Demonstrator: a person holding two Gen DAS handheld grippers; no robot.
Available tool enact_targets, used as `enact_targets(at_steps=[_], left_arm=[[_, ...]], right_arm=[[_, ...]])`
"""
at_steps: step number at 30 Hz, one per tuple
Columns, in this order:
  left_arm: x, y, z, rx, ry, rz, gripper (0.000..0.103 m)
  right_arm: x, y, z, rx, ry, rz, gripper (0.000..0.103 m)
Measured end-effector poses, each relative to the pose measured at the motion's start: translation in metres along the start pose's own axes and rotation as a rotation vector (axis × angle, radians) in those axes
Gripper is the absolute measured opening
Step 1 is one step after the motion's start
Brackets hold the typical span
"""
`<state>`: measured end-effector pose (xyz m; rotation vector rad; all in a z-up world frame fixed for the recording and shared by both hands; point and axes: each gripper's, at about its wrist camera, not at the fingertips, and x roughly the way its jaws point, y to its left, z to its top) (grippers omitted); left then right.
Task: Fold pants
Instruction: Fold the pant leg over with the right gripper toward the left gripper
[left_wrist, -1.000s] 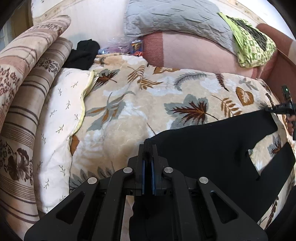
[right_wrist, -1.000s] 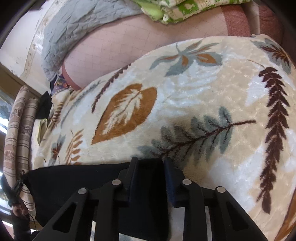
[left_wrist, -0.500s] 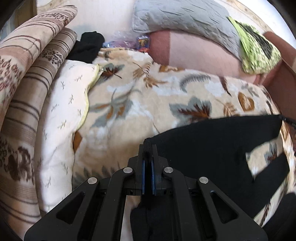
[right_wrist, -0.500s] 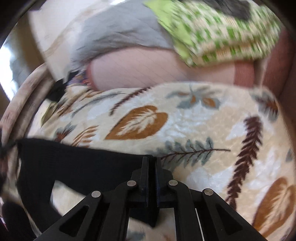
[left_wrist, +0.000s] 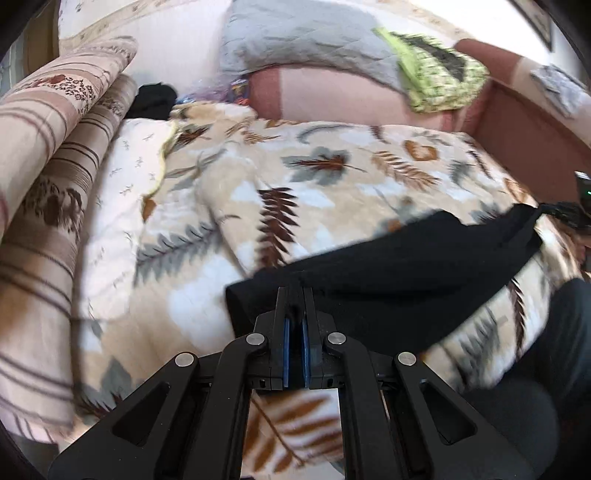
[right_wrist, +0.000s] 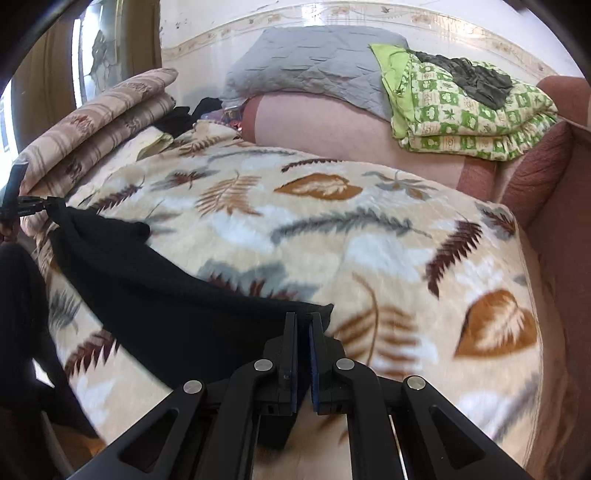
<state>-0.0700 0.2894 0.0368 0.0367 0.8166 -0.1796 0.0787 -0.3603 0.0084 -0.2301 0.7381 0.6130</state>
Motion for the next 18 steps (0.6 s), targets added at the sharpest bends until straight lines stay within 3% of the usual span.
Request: enact_targets(at_steps=[2,4,7,9,11,18], left_arm=[[-0.005,-0.007,-0.016,0.033,-0.025,-0.003,0.004],[0.004,-0.009,-0.029,0.059,0.005,0.016,0.004],[0.017,-0.007,-0.043,0.062,0.055,-0.036,0.005],[0.015,-0.001,-0.048,0.036,0.055,-0.061,0.011],[0.009,0.008,-0.056,-0.002,0.057,-0.088,0.019],[-0.023,0.048,-0.061,-0.290,-0.012,-0.126,0.018]], right_arm=[[-0.008,0.004,-0.016,-0.001,0.018,-0.008,0.004],[-0.010,0.002,-0.028,0.010,0.039,-0.021,0.004],[-0.007,-0.002,-0.044,0.043,0.069,-0.026,0.004],[-0.003,0.002,-0.051,0.040,0.086,-0.035,0.004],[0.003,0.006,-0.057,0.033,0.102,-0.048,0.004],[0.005,0.012,-0.071,-0.001,0.100,-0.086,0.005]])
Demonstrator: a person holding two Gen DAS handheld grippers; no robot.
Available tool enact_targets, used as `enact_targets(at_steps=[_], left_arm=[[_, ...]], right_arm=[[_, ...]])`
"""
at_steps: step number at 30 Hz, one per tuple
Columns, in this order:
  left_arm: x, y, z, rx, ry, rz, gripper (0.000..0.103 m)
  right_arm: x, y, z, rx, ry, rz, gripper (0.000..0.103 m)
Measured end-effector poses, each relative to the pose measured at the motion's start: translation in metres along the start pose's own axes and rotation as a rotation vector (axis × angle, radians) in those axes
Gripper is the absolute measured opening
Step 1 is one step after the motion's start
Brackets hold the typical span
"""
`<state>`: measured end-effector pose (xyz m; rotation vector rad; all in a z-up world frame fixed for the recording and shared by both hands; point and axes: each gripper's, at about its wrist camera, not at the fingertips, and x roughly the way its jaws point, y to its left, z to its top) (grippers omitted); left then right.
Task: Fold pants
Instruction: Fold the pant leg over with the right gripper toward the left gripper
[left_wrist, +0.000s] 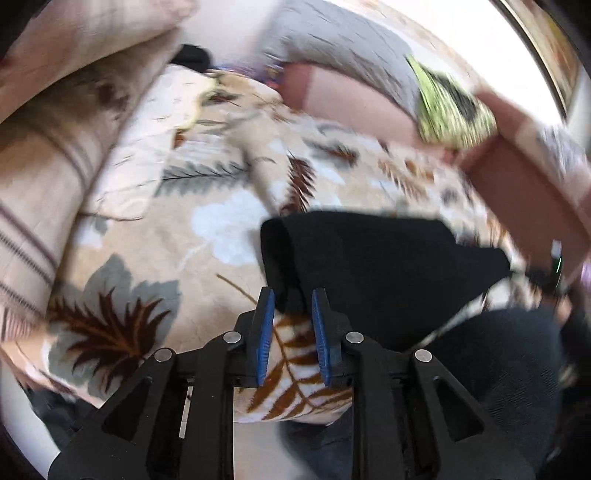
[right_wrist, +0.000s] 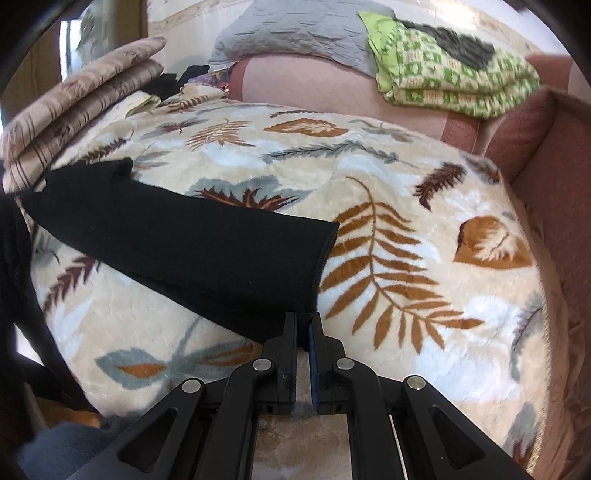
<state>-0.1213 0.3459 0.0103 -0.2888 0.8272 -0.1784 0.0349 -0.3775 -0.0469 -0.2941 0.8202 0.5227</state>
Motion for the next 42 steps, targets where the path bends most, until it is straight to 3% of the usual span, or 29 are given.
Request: enact_targets(at_steps=[4,9,11,13,15,20,22,24,27,28,29,30,31,32,35,37,39,42], left_arm=[[0.004,-0.023,0.016,-0.004,0.004,-0.076,0.019],[0.062,-0.062,0.029,0.052,0.160,-0.126,0.018],[0.089,-0.070,0.032,0.078,0.232,-0.106,0.019],[0.119,-0.065,0.042,0.064,0.291,-0.028,0.014],[0.136,-0.059,0.059,0.069,0.283,0.027,0.002],[0.176,-0.043,0.108,0.066,0.289,0.118,0.002],[0.176,-0.039,0.117,0.091,0.277,0.177,0.002],[0.161,-0.033,0.124,0.082,0.245,0.161,0.002],[0.103,-0.027,0.123,0.075,0.147,0.136,0.004],[0.085,-0.025,0.118,0.069,0.126,0.128,0.011],[0.071,-0.022,0.112,0.058,0.112,0.120,0.025],[0.058,-0.019,0.104,0.040,0.103,0.105,0.034],[0.043,-0.014,0.088,0.002,0.102,0.090,0.050],[0.036,-0.011,0.075,-0.021,0.108,0.084,0.053],[0.027,0.004,0.037,-0.163,0.150,0.063,0.053],[0.028,0.021,0.013,-0.317,0.169,0.023,0.053],[0.034,0.034,-0.001,-0.438,0.183,-0.037,0.052],[0.050,0.038,-0.008,-0.518,0.196,-0.111,0.052]], right_arm=[[0.003,0.007,-0.002,-0.064,0.019,-0.052,0.005],[-0.001,-0.003,-0.008,-0.022,0.027,-0.097,0.005],[-0.004,-0.009,-0.010,0.015,0.020,-0.107,0.005],[-0.009,-0.012,-0.012,0.034,0.012,-0.111,0.005],[-0.013,-0.013,-0.013,0.041,0.003,-0.127,0.005],[-0.025,-0.015,-0.007,0.055,-0.022,-0.167,0.005],[-0.035,-0.016,-0.003,0.063,-0.047,-0.188,0.005],[-0.045,-0.017,0.004,0.075,-0.076,-0.208,0.005],[-0.060,-0.010,0.023,0.076,-0.143,-0.213,0.005],[-0.063,-0.004,0.031,0.069,-0.171,-0.204,0.005],[-0.064,0.004,0.038,0.054,-0.197,-0.214,0.005],[-0.063,0.012,0.045,0.038,-0.215,-0.232,0.005],[-0.059,0.022,0.053,0.013,-0.235,-0.263,0.005],[-0.055,0.034,0.061,-0.019,-0.257,-0.292,0.005],[-0.036,0.064,0.078,-0.103,-0.282,-0.334,0.005],[-0.021,0.085,0.081,-0.214,-0.267,-0.420,0.005],[-0.009,0.104,0.079,-0.320,-0.249,-0.446,0.005],[-0.002,0.118,0.071,-0.410,-0.237,-0.454,0.005]])
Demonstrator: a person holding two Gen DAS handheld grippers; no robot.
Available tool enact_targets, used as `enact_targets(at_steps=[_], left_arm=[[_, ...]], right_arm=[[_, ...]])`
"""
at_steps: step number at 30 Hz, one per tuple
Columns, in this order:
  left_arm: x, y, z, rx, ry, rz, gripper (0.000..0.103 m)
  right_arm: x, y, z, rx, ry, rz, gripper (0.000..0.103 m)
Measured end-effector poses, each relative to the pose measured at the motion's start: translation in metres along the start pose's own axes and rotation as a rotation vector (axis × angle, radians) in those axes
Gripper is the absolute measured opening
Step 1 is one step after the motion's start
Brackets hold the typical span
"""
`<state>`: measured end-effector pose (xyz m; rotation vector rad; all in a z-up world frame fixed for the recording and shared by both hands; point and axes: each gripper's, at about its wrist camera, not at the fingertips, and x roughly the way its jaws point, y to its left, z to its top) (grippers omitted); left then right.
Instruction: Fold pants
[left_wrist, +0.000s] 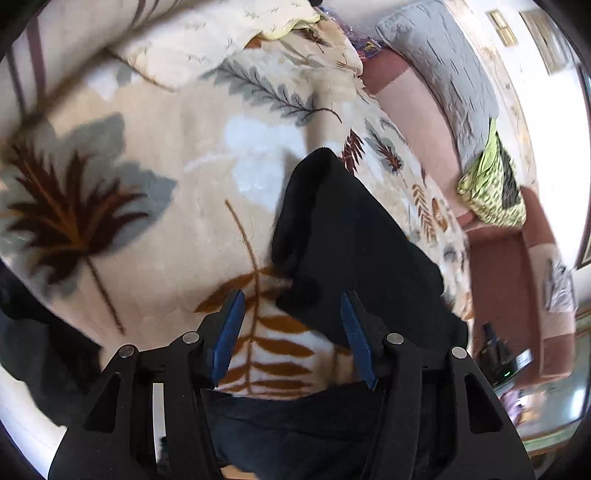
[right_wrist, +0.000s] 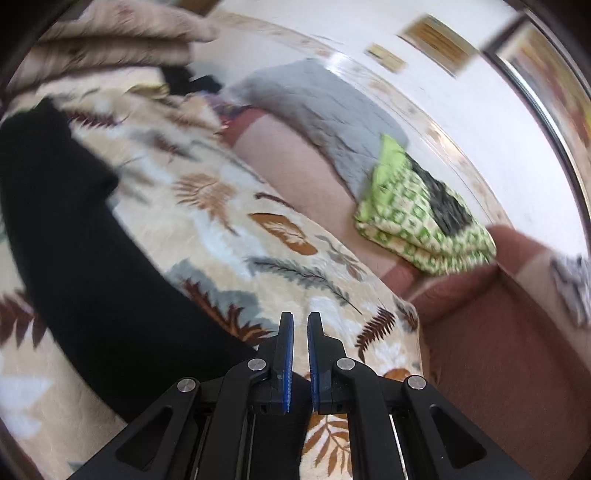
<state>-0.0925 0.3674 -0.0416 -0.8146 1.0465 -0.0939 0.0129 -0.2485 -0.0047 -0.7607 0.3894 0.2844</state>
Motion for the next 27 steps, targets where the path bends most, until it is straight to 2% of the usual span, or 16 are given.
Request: enact_targets(at_steps=[3,4,5,7,10,12,16,18,21,25,27], left_arm=[[0.007,-0.003,0.000,-0.045,0.039,-0.086,0.052],[0.009,-0.004,0.000,-0.058,0.042,-0.107,0.048],[0.007,-0.006,0.001,-0.061,0.036,-0.107,0.033],[0.006,-0.008,0.000,-0.073,0.037,-0.114,0.016],[0.007,-0.006,0.000,-0.110,0.049,-0.080,0.005],[0.004,-0.010,-0.003,-0.125,0.051,-0.050,0.004],[-0.026,-0.050,-0.003,-0.037,0.014,-0.033,0.004],[-0.039,-0.073,0.009,0.012,-0.020,-0.035,0.004],[-0.036,-0.091,0.033,0.080,-0.054,0.007,0.004],[0.010,-0.073,0.049,0.088,0.026,0.172,0.004],[0.025,-0.052,0.045,0.054,0.077,0.217,0.004]], right_arm=[[0.001,0.007,-0.002,-0.036,0.006,0.000,0.005],[0.001,0.008,-0.002,-0.042,0.006,0.001,0.005],[0.002,0.009,-0.002,-0.045,0.008,0.001,0.005],[0.004,0.011,-0.003,-0.051,0.018,0.005,0.005],[0.005,0.013,-0.003,-0.058,0.021,0.004,0.005],[0.004,0.013,-0.003,-0.055,0.021,0.001,0.005],[0.005,0.012,-0.003,-0.051,0.018,-0.004,0.005],[0.006,0.011,-0.003,-0.043,0.020,-0.007,0.005],[0.007,0.011,-0.004,-0.039,0.027,-0.010,0.005],[0.006,0.010,-0.005,-0.035,0.027,-0.016,0.005],[0.006,0.010,-0.006,-0.033,0.028,-0.021,0.005]])
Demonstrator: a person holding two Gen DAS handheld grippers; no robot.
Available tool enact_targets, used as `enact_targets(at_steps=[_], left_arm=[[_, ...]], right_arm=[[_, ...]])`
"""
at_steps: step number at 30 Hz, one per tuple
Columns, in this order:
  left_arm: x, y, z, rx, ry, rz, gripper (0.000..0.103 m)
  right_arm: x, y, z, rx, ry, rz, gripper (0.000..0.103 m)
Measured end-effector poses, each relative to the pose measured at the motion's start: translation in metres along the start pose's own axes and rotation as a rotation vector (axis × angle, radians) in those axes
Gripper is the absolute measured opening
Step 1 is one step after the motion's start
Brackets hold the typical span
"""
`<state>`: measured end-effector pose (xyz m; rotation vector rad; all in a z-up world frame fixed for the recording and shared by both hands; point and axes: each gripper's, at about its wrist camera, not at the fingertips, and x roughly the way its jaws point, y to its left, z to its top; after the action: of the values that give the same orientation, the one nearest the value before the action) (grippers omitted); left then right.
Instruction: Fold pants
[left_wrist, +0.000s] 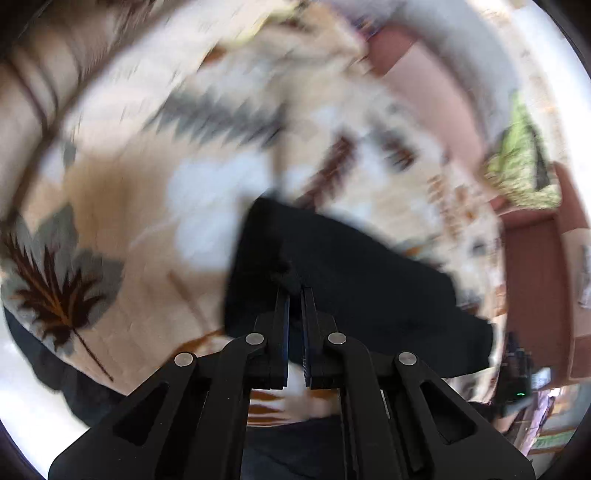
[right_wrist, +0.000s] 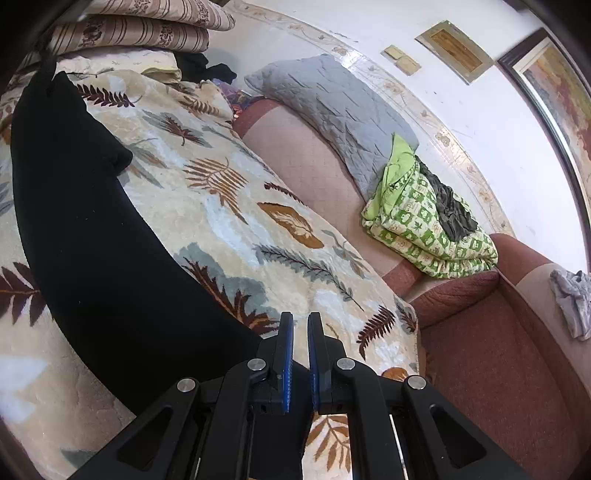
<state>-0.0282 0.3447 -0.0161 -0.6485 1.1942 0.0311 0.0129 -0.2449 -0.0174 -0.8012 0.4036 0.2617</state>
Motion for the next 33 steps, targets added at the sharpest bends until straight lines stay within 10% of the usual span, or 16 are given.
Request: enact_targets(at_steps=[5,10,16,21,23,33], left_arm=[[0.007,0.014,-0.007,-0.012,-0.004,0.009,0.008],[-0.020,0.035,-0.009,-0.038,-0.084,0.214,0.009],[-0.047,-0.023,-0.010,0.127,-0.197,0.060,0.009],[0.010,-0.078,0.003,0.272,0.046,-0.070,0.009],[0.040,-0.084,0.011,0.266,0.108,0.005,0.009],[0.075,-0.063,0.095,0.200,0.009,0.103,0.002]], right_arm=[[0.000,0.000,0.000,0.005,0.005,-0.002,0.005],[0.001,-0.001,0.000,0.006,0.005,-0.007,0.005],[0.004,-0.003,0.000,0.031,0.017,-0.015,0.005],[0.003,0.003,-0.001,0.001,0.028,-0.014,0.005],[0.004,0.002,-0.001,0.004,0.032,-0.014,0.005],[0.008,-0.004,-0.004,0.025,0.055,-0.027,0.005]])
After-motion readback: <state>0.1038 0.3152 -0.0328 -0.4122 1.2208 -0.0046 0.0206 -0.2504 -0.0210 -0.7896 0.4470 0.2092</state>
